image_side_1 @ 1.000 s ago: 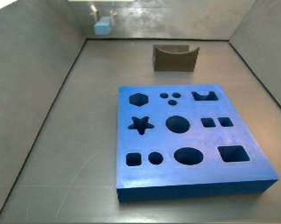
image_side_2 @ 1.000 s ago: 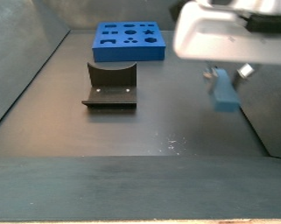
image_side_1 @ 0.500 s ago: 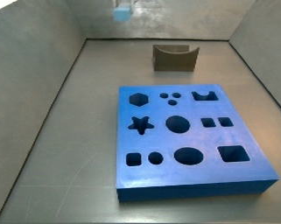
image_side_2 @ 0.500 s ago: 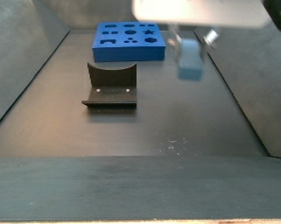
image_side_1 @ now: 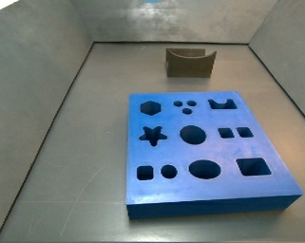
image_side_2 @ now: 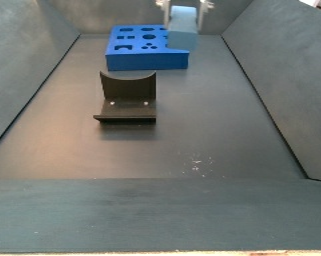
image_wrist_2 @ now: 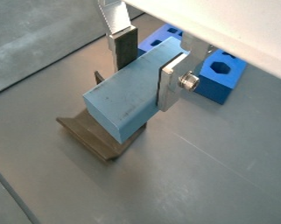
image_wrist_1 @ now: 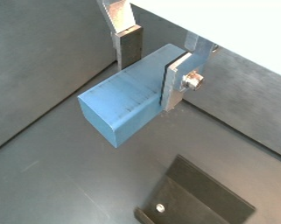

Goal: Pick up the rectangle object. Move up. Place the rectangle object on the fixture. Regrasp the rectangle object. Move to above the board. Insert the rectangle object.
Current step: Place the rectangle object on the fixture.

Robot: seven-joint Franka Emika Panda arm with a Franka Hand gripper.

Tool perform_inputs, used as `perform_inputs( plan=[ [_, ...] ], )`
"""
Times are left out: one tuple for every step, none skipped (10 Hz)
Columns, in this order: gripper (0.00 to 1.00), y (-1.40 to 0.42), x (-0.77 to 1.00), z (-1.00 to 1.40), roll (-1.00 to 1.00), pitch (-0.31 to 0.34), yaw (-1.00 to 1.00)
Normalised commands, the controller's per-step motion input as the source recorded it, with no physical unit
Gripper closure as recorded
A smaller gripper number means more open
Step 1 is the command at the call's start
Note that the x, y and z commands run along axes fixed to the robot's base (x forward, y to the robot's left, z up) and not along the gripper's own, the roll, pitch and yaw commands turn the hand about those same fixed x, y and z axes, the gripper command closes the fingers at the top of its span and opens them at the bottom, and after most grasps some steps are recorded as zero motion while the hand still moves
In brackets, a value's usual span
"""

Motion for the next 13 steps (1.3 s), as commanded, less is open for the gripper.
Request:
perform_inputs(
  plan=[
    [1.0,-0.04,0.5,0.08,0.1,0.243,0.03],
    [1.0,-0.02,1.0,-0.23,-1.0,0.077,0.32],
    [1.0,-0.02,1.0,-0.25,-1.0,0.076,0.31],
    [1.0,0.01,1.0,-0.2,-1.0,0.076,0.27],
    [1.0,0.03,1.0,-0.15,-1.0,0.089,0.24],
    [1.0,0.04,1.0,-0.1,-1.0,0.124,0.2],
    [1.0,0.04,0.96,-0.06,-1.0,0.157,0.18],
    [1.0,0.05,0.89,-0.04,-1.0,0.189,0.15],
    [1.0,0.05,0.8,-0.03,-1.0,0.225,0.11],
    [1.0,0.05,0.73,-0.03,-1.0,0.251,0.08],
    [1.0,0.05,0.67,-0.02,-1.0,0.284,0.04],
    [1.0,0.05,0.59,-0.02,-1.0,0.328,-0.02],
    [1.0,0.06,0.53,-0.02,-1.0,0.371,-0.07]
  ],
)
